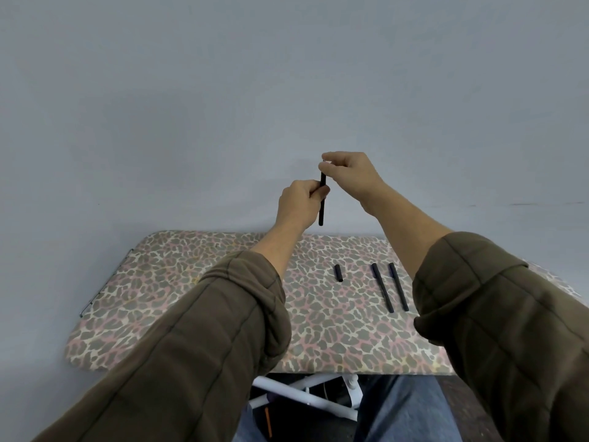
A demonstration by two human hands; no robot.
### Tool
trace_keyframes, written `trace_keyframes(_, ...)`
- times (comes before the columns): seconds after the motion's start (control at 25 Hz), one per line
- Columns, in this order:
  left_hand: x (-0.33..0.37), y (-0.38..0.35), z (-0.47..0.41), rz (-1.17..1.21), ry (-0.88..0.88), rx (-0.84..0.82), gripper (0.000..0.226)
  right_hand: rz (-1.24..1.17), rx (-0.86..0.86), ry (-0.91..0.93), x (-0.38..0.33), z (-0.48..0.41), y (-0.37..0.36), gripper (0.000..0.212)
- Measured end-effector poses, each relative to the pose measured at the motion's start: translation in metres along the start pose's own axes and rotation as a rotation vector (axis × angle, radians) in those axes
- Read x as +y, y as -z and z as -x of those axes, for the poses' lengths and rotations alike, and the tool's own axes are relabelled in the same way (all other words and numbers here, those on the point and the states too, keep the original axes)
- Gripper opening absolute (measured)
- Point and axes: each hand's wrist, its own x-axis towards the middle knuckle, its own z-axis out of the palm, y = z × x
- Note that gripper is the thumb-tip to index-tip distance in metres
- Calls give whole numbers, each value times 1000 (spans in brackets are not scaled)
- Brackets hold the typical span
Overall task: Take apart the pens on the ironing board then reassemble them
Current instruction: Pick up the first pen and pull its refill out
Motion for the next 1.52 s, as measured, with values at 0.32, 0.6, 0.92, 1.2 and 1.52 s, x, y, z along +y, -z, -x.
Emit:
trace_keyframes(0.32,-5,1,4,33,-1,-28,26,-31,15,3,2,1,4,53)
trace_keyframes(0.6,-1,-1,5,25,-26,-42,25,14,108,53,-2,4,6,51)
trace_keyframes(0.92,2,-5,2,28,-30,-35,28,19,75,59,-6,6,10,63)
trace_keyframes(1.2,-1,-4,2,6,-25,-37,31,1,10,57,-5,7,7,60)
trace_keyframes(1.52,-2,-5,0,30,-36,-22,29,14,58,60,-3,5,6,49)
